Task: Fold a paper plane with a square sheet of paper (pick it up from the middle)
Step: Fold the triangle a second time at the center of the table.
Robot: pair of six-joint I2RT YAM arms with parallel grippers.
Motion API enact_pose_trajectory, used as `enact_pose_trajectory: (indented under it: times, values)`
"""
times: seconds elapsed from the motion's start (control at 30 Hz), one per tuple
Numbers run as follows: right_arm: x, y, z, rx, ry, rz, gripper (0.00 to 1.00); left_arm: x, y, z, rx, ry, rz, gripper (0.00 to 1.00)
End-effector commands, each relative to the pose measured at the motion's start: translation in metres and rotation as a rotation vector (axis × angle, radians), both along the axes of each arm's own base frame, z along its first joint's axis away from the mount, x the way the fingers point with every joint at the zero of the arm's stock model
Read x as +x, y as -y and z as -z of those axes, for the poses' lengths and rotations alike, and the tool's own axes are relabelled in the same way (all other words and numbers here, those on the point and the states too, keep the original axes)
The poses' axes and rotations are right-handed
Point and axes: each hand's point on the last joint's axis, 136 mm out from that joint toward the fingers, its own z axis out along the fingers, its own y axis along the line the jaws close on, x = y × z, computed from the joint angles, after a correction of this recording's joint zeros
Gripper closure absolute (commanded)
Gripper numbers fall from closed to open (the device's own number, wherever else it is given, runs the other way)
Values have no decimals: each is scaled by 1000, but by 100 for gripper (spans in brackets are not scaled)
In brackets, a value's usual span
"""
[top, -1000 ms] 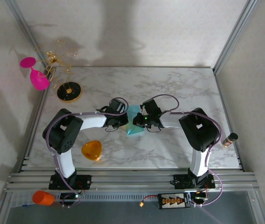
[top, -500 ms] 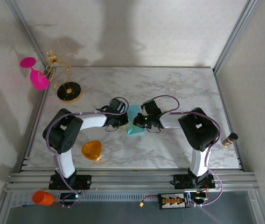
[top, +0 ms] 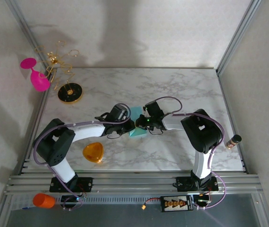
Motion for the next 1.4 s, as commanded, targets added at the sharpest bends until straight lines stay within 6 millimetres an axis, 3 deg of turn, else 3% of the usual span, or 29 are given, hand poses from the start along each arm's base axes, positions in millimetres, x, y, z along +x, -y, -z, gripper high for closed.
enact_pose_trajectory:
  times: [0.0, 0.2, 0.67, 1.13, 1.37]
  values:
    - [-38, 55, 72, -265, -193, 69, 100, -12, 8, 13, 16, -56, 18, 87]
    - [-39, 54, 72, -259, -194, 70, 100, -17, 4, 27, 60, -78, 20, 88]
    - [-40, 55, 74, -266, -197, 62, 100, -11, 0, 27, 81, -57, -5, 89]
    - [-41, 56, 75, -277, -201, 57, 100, -26, -11, 47, 98, -107, -9, 89]
    - [-41, 56, 75, -276, -201, 55, 100, -30, -11, 46, 85, -115, -6, 89]
